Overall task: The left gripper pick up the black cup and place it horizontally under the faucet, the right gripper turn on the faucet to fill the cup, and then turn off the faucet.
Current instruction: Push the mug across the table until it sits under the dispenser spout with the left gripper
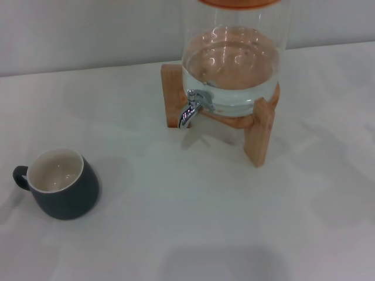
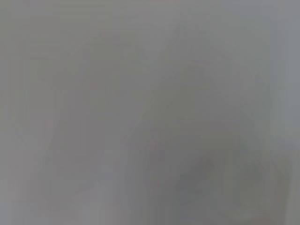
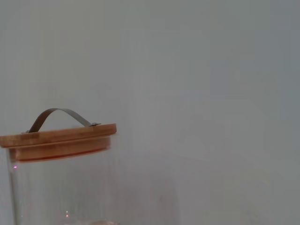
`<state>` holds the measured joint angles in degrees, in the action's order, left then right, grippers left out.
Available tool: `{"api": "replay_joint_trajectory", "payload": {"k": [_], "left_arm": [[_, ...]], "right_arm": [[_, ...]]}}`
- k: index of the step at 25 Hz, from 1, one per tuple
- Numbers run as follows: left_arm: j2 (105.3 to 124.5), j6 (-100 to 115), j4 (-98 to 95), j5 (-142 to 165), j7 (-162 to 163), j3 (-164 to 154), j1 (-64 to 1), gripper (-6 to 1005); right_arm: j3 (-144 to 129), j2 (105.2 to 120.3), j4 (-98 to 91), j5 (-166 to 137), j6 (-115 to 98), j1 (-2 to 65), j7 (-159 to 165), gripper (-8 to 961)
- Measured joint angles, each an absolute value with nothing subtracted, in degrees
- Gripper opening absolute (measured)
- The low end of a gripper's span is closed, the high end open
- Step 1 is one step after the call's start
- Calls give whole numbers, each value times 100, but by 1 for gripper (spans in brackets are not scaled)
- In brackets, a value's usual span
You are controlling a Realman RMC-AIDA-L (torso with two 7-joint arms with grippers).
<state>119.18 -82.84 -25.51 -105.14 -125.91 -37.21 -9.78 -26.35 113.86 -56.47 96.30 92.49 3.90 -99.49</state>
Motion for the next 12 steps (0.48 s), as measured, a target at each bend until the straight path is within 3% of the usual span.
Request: {"api": "replay_joint_trajectory", "payload": {"k": [12], "left_arm": [[11908,-7858,-1828,-10494,-13487,-3542,-1000,862]], "right_arm": [[-2608,11381,-5642,9618,9246,431,-9944,719]]}}
